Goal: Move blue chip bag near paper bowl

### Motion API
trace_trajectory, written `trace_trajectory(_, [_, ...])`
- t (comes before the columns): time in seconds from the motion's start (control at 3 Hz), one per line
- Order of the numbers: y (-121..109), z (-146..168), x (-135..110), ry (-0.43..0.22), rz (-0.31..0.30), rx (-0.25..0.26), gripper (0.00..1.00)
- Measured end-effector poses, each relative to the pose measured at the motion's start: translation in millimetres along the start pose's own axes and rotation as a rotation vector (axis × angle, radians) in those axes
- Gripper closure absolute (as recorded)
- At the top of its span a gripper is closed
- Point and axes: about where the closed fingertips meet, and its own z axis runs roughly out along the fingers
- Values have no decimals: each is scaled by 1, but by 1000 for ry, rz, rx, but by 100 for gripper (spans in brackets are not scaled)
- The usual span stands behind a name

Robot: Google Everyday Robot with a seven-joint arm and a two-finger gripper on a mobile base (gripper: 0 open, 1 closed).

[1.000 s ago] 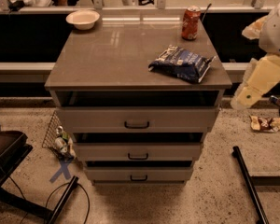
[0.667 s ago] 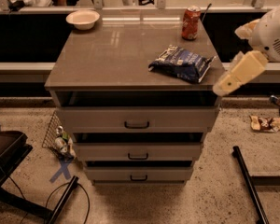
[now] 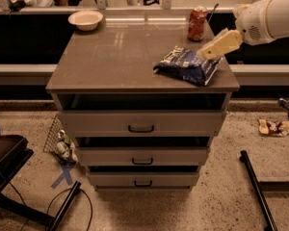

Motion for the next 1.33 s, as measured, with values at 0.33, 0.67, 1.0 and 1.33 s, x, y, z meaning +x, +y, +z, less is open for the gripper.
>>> trace_trajectory(0.33, [-23,44,3,-34,21,-3,0])
trace_trajectory(0.67, [-24,82,18,-80,74,-46,0])
trace_trajectory(1.0, [-9,115,23,-134,122,-115,0])
trace_trajectory(1.33, [15,135,30,-152,179,-161,22])
